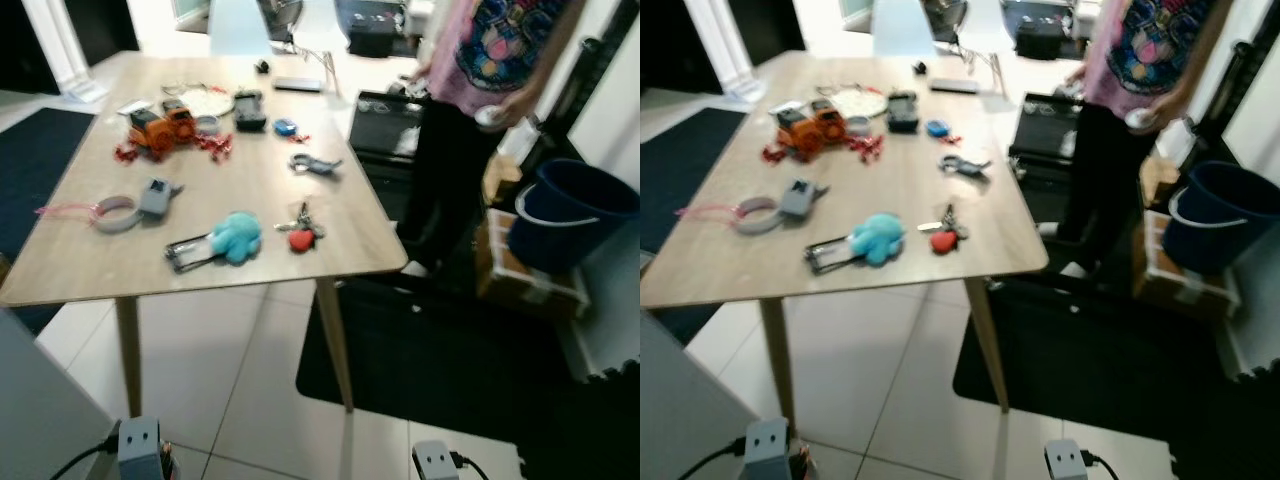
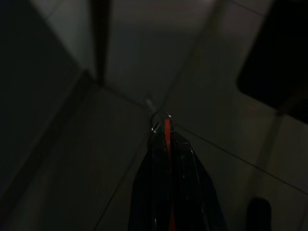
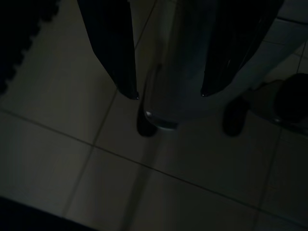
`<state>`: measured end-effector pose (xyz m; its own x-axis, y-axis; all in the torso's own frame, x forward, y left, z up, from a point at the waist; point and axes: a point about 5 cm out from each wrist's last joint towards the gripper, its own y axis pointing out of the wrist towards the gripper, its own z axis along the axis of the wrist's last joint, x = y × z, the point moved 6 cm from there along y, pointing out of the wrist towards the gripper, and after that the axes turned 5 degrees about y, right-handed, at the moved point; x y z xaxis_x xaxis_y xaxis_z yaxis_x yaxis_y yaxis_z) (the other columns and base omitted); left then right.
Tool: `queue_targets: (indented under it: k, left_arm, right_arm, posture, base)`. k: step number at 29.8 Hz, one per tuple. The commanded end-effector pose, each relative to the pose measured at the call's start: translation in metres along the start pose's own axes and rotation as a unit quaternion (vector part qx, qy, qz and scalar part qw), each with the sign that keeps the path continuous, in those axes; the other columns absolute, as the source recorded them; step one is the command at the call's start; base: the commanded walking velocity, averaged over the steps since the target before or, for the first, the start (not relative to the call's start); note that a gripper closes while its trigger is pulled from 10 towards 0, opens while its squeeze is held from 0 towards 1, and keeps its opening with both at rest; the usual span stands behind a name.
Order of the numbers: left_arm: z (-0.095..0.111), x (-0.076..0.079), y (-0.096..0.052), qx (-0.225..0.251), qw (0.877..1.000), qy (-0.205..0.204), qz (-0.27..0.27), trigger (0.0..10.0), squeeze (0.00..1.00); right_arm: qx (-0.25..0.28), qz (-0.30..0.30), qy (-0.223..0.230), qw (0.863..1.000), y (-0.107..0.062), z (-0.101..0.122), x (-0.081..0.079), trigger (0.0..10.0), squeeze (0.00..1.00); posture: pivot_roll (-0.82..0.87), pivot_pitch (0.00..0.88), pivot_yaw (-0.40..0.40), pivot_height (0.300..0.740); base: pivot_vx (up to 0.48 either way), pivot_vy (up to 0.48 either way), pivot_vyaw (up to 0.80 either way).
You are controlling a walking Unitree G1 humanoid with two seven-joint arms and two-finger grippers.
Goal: Hang keys on a hook
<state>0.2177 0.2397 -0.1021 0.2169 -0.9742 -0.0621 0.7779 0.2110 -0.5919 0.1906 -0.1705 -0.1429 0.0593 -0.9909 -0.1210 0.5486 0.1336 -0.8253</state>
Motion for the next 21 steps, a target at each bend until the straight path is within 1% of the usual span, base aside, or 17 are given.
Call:
queue_targets:
  k: [1, 7, 12, 15, 21]
  left_arm:
    - [-0.0078, -0.001, -0.0026, -0.014, 1.0, 0.004, 0.002, 10.0, 0.0]
    - [-0.0107, 0.0014, -0.003, -0.019, 1.0, -0.016, -0.004, 10.0, 0.0]
    - [-0.008, 0.0019, -0.0031, -0.01, 1.0, -0.018, -0.008, 10.0, 0.0]
    - [-0.0074, -0.0016, -0.0036, -0.006, 1.0, -0.014, 0.004, 10.0, 0.0]
    - [-0.0105, -0.001, -0.0035, -0.015, 1.0, -0.023, -0.001, 10.0, 0.0]
  right_arm:
    - [-0.006, 0.001, -0.003, 1.0, -0.0003, -0.0026, -0.0001, 10.0, 0.0]
    - [-0.007, 0.006, -0.006, 1.0, 0.0002, -0.0019, -0.0018, 10.0, 0.0]
    - [-0.007, 0.007, -0.007, 1.0, 0.0003, -0.0018, -0.0023, 10.0, 0.0]
    - [-0.007, 0.007, -0.007, 1.0, 0.0003, -0.0018, -0.0024, 10.0, 0.0]
    - [-0.007, 0.007, -0.008, 1.0, 0.0003, -0.001, -0.0016, 10.0, 0.0]
  posture:
    - [0.08, 0.094, -0.036, 0.74]
    - [0.08, 0.093, -0.039, 0.74]
    - [0.08, 0.093, -0.039, 0.74]
    - [0.08, 0.091, -0.038, 0.74]
    - [0.07, 0.091, -0.039, 0.74]
  base:
    - [0.0, 0.0, 0.8]
    - [0.0, 0.0, 0.8]
    - [0.0, 0.0, 0.8]
    - [0.0, 0.0, 0.8]
    - [0.0, 0.0, 0.8]
